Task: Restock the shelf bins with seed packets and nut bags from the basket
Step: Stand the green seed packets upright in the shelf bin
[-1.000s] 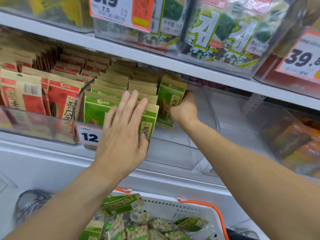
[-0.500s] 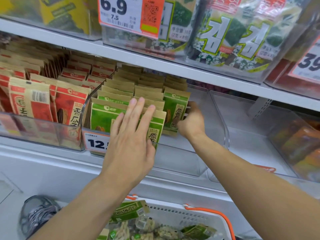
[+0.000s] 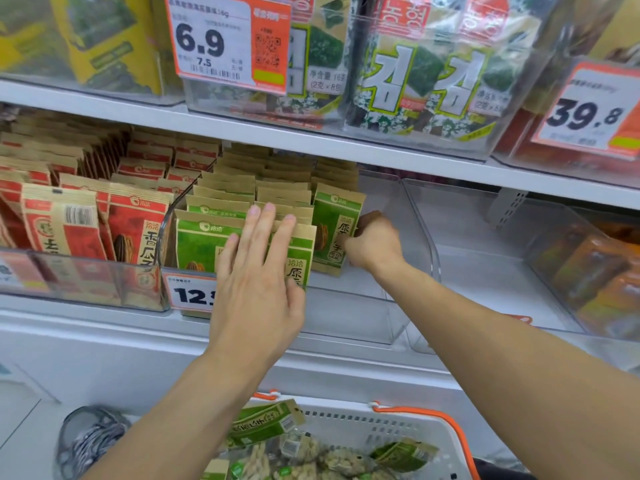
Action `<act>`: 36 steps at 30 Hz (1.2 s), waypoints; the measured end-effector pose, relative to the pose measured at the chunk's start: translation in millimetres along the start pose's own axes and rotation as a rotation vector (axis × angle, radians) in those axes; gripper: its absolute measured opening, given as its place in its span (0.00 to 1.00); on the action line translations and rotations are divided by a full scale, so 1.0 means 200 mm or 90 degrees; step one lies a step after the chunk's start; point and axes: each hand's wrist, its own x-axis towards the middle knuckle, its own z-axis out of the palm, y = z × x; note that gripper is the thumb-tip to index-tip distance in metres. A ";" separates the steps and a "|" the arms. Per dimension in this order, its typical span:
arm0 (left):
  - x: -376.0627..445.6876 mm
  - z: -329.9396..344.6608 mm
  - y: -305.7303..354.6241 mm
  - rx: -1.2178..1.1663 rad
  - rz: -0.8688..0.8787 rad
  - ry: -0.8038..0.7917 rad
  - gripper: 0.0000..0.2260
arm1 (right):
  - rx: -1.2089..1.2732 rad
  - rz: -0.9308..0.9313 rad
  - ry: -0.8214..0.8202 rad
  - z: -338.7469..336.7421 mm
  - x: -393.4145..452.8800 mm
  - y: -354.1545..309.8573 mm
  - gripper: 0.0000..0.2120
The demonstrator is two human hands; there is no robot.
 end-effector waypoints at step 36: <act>-0.89 0.60 -0.27 0.102 -0.266 -0.481 0.33 | -0.303 0.139 -0.394 -0.11 -1.30 1.35 0.24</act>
